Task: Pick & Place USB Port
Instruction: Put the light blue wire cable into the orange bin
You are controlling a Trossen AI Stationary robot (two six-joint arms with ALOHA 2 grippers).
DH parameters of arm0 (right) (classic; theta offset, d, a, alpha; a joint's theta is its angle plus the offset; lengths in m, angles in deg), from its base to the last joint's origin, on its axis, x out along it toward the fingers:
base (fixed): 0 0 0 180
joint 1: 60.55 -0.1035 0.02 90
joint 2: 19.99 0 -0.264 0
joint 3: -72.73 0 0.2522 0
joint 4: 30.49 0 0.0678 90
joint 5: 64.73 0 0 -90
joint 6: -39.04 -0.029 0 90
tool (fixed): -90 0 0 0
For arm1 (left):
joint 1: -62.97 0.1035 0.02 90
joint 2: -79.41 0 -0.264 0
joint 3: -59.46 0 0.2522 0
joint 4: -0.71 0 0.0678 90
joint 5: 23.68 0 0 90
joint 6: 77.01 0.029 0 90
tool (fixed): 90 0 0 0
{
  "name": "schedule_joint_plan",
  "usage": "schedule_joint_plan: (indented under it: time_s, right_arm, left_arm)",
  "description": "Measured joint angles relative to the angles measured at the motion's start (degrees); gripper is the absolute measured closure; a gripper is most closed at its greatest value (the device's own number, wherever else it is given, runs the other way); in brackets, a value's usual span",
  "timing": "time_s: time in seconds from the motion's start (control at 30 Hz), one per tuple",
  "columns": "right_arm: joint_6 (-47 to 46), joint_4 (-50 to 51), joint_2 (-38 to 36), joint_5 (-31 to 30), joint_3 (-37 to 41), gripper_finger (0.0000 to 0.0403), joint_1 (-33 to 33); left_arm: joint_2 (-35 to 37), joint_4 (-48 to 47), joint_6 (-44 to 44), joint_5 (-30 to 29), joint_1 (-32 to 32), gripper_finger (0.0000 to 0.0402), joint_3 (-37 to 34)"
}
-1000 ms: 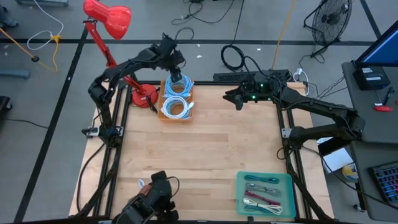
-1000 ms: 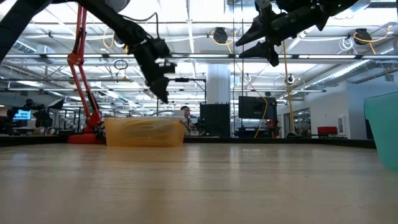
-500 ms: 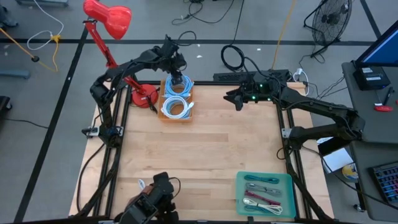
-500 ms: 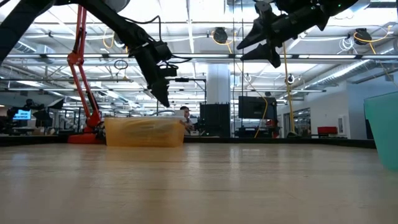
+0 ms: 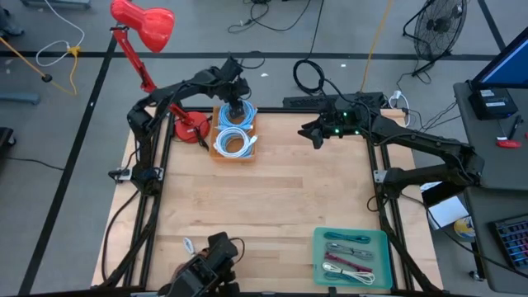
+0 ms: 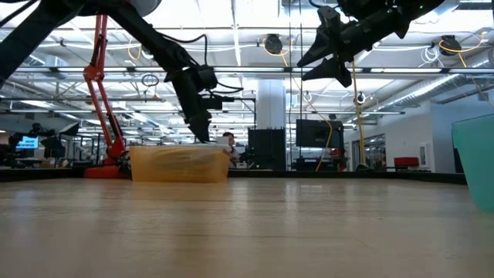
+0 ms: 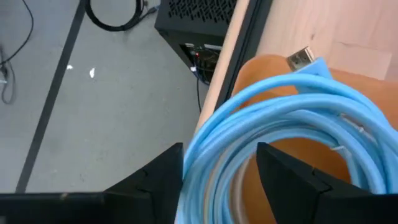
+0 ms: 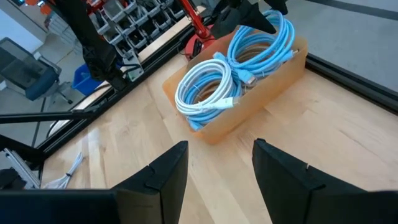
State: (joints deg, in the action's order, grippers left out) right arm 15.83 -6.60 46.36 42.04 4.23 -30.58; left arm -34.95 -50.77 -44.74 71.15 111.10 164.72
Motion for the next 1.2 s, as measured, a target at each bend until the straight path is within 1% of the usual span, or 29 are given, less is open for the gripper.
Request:
schedule_joint_plan:
  time_s: [0.07,0.1,0.17,0.23,0.27,0.3,0.43,0.6,0.7,0.93,1.2]
  right_arm:
    - [0.1,0.0,0.0,0.0,0.0,0.0234,0.0]
    - [0.1,0.0,0.0,0.0,0.0,0.0234,0.0]
    - [0.1,0.0,0.0,0.0,0.0,0.0234,0.0]
    - [0.1,0.0,0.0,0.0,0.0,0.0234,0.0]
    - [0.1,0.0,0.0,0.0,0.0,0.0234,0.0]
    - [0.1,0.0,0.0,0.0,0.0,0.0234,0.0]
    - [0.1,0.0,0.0,0.0,0.0,0.0234,0.0]
    - [0.0,0.0,0.0,-0.1,0.0,0.0234,0.0]
    - [-0.1,0.0,0.0,-0.1,0.0,0.0234,0.0]
    - [-0.1,0.0,0.0,-0.3,0.0,0.0234,0.0]
    - [-0.1,-0.1,0.0,-0.6,0.0,0.0234,0.0]
  left_arm:
    - [0.0,-0.2,-1.0,-1.0,-0.3,0.0221,0.0]
    - [0.0,-0.5,-1.5,-1.4,-0.3,0.0239,0.0]
    - [0.0,-2.0,-2.0,-2.2,-0.5,0.0288,0.0]
    - [0.0,-4.0,-1.7,-3.1,-0.8,0.0348,0.0]
    - [0.0,-5.0,-1.2,-4.0,-1.0,0.0372,0.0]
    - [0.0,-5.8,-1.0,-4.9,-1.2,0.0383,0.0]
    - [0.0,-6.0,-1.1,-6.0,-2.2,0.0377,0.0]
    - [0.0,-6.7,-1.0,-6.5,-3.3,0.0392,0.0]
    - [0.0,-6.9,-1.1,-6.8,-4.1,0.0385,0.0]
    - [0.0,-8.5,-1.7,-6.4,-5.5,0.0392,0.0]
    - [0.1,-9.6,-3.3,-6.4,-5.6,0.0392,0.0]
